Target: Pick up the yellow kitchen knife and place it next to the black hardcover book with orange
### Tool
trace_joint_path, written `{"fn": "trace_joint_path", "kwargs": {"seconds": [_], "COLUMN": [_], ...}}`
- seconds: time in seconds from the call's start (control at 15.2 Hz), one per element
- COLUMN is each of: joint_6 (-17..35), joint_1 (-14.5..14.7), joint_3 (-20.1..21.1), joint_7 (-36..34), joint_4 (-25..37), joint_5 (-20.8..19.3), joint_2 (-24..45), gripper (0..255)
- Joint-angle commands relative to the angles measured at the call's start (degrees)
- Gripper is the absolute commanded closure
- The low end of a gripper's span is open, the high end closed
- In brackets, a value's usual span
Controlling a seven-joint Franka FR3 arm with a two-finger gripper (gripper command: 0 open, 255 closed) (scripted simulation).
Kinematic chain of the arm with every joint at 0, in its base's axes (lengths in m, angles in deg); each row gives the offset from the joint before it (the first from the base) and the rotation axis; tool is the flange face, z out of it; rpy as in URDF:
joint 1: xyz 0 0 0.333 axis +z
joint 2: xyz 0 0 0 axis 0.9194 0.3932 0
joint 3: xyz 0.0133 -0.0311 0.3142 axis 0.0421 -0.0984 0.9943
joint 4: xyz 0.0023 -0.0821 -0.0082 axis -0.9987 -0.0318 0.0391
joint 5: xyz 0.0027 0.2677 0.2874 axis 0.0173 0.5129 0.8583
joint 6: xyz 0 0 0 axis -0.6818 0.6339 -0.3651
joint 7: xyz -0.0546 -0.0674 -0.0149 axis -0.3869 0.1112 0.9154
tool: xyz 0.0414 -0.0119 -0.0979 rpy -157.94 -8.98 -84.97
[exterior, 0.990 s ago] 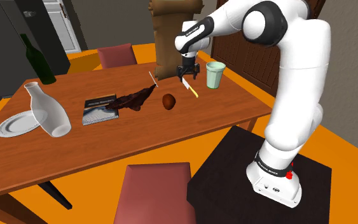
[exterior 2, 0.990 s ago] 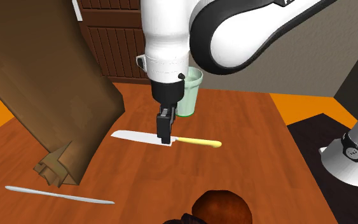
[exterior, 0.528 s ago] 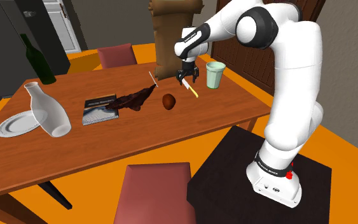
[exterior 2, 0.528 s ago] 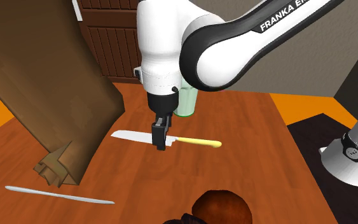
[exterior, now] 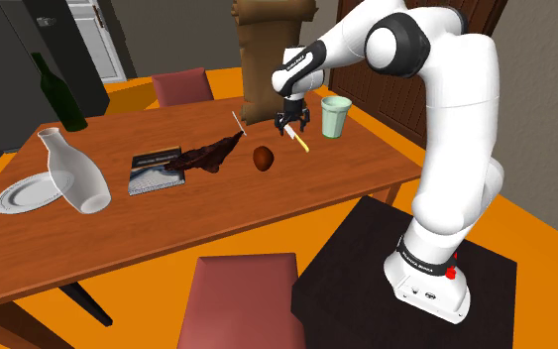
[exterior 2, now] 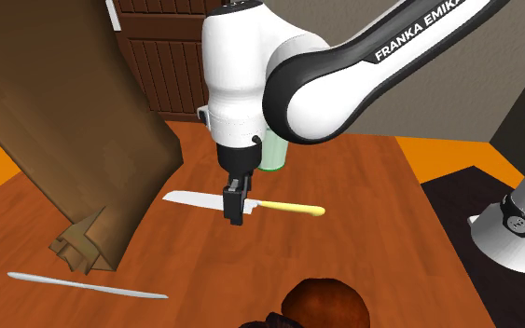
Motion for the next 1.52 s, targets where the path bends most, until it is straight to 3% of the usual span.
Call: {"fn": "trace_joint_path", "kwargs": {"seconds": [0.0,0.07,0.66,1.45], "joint_6": [0.00,0.00,0.00,-7.82], "joint_1": [0.00,0.00,0.00,0.21], "joint_3": [0.00,0.00,0.00,-0.34], "joint_7": [0.00,0.00,0.00,-0.51], "joint_4": [0.00,0.00,0.00,3.90], "joint_5": [0.00,0.00,0.00,-0.81], "joint_2": [0.00,0.00,0.00,-3.97], "gripper": [0,255,255,255]}}
